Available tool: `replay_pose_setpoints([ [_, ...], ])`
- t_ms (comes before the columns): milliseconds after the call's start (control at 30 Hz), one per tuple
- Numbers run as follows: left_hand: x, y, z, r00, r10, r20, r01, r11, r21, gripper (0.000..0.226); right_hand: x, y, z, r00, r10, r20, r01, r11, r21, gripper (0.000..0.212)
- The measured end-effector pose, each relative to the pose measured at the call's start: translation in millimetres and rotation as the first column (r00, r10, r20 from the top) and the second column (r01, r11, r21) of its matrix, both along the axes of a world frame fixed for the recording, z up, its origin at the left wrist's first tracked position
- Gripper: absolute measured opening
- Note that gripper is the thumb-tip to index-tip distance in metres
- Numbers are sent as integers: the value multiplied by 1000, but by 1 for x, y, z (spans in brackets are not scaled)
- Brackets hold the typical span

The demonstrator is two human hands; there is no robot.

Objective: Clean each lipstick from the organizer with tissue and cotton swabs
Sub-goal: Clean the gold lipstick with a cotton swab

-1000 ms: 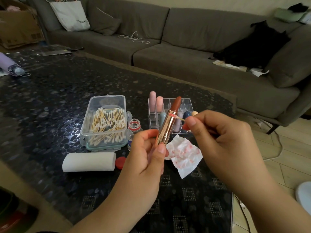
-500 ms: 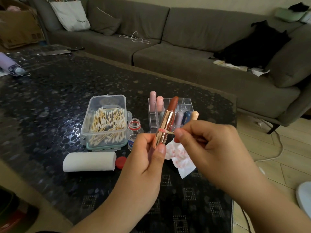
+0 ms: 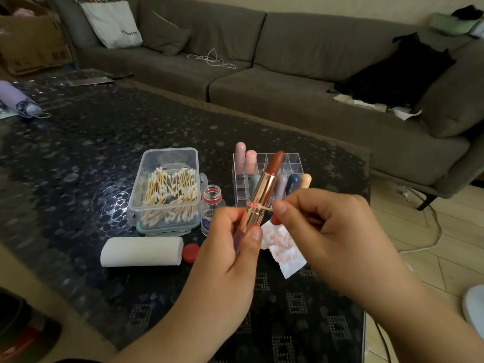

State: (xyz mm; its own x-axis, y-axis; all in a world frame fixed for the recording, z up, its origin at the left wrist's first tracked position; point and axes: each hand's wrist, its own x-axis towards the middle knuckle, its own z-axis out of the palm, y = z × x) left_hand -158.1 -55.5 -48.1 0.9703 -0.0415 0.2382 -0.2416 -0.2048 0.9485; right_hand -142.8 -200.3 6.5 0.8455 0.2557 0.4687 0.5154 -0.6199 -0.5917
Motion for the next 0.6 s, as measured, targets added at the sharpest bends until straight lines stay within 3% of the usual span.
replay_pose_setpoints([
  [167,-1,-1,-1,999,32,40,-33,999,18,18,0,-1,2,990,-93,104,81,990,115,25],
  [367,1,0,-2,998,46,39,-45,999,-13,12,-1,5,-2,993,-62,98,68,996,-65,23],
  [600,0,0,5,995,-95,-20,90,979,-181,35,-1,-3,6,982,36,-186,-16,994,107,30],
])
